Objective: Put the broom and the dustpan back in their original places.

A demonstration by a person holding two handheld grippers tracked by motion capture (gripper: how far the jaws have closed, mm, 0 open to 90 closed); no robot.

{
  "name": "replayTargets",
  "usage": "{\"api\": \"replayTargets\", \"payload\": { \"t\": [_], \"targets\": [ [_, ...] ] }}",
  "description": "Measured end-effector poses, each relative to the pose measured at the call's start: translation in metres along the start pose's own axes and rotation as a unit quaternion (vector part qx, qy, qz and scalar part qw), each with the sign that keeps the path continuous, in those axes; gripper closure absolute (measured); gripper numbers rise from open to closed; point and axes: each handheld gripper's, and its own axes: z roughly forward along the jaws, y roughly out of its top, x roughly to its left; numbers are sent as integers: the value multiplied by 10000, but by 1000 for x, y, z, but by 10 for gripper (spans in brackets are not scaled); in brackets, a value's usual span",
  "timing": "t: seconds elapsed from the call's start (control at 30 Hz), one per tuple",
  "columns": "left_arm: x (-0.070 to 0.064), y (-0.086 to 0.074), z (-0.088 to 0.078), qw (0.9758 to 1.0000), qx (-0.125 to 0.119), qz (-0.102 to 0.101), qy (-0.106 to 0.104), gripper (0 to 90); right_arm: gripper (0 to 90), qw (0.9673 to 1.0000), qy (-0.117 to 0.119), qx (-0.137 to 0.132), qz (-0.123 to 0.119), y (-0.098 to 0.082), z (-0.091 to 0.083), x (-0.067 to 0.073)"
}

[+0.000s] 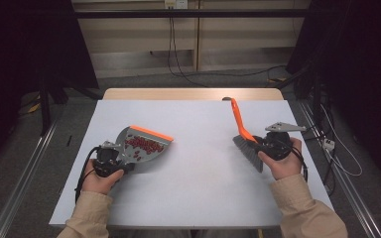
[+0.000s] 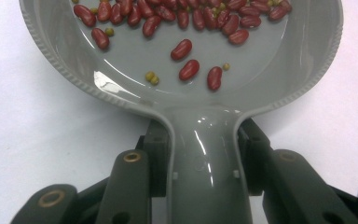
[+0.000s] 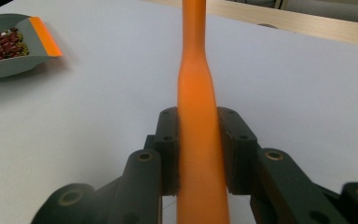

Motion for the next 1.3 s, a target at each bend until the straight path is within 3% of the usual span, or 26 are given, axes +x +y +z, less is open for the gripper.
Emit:
{"api": "replayTargets", "payload": {
  "t": [0.37, 0.7, 0.9, 1.3],
  "targets": [
    [6, 0, 2, 9993, -70, -266, 252, 641, 717, 9996, -241, -2, 155, -8, -9, -20],
    [9, 0, 4, 9988, -26, -315, 366, 641, 717, 9983, -534, 28, 243, -15, -14, -36],
    [10, 0, 7, 9976, -93, -459, 502, 641, 717, 9971, -715, 80, 258, -19, -13, -45],
    [14, 1, 11, 9961, -194, -599, 621, 640, 716, 9960, -852, 143, 234, -25, -12, -48]
  ]
}}
